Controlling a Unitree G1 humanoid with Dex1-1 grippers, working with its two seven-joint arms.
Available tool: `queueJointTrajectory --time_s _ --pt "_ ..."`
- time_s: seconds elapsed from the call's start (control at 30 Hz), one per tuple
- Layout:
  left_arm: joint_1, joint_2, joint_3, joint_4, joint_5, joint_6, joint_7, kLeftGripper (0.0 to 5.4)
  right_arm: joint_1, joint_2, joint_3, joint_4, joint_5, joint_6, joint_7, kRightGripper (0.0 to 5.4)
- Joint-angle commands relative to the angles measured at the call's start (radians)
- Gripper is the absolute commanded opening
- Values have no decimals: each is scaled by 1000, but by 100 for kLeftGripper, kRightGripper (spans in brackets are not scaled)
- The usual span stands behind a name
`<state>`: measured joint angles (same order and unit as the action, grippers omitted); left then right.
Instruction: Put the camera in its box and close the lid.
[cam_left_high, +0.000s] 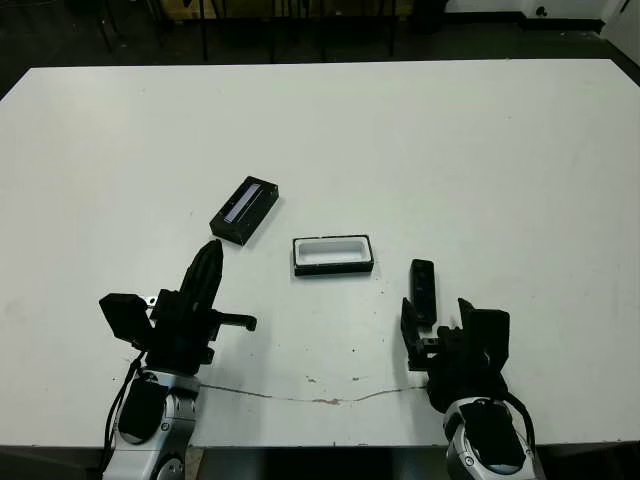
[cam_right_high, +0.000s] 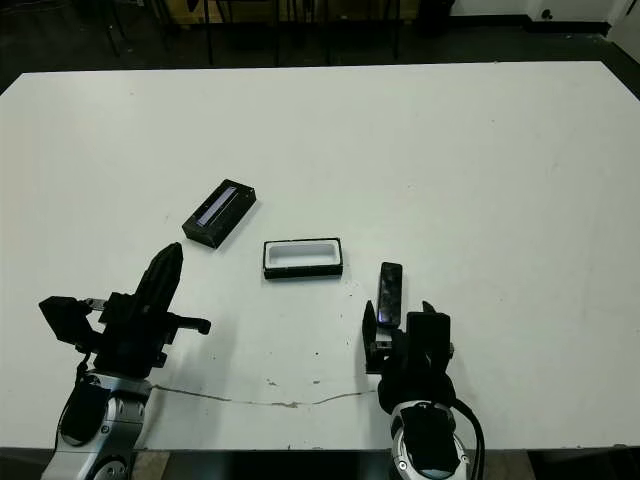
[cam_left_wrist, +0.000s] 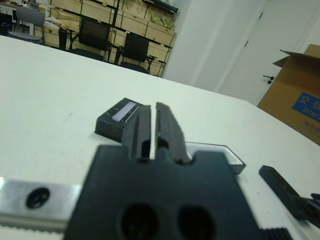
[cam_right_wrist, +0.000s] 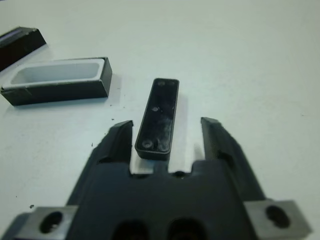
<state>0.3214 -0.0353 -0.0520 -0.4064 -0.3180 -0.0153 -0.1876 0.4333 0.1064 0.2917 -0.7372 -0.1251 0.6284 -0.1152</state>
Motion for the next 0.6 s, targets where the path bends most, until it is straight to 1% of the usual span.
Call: queueJointTrajectory --time_s 0.03,0.17,0.27,0.33,0.4,0.53,0.6 --pt "44 10 1 6 3 11 2 0 113 -33 -11 26 9 6 3 212" --pt "48 8 -4 1 -4 17 2 0 109 -49 -9 56 1 -6 6 138" --pt "50 7 -9 -2 4 17 9 0 108 -65 -6 72 -13 -19 13 81" --pt "51 6 -11 -1 3 20 10 0 109 -66 -6 76 -18 -22 18 53" --pt "51 7 -11 3 -1 19 7 0 109 -68 -4 77 -28 -22 22 38" --pt "52 3 -12 6 -11 19 5 0 110 -68 -6 84 -40 -18 31 37" --pt "53 4 -11 8 -18 18 2 0 112 -55 -14 84 -37 -9 32 37"
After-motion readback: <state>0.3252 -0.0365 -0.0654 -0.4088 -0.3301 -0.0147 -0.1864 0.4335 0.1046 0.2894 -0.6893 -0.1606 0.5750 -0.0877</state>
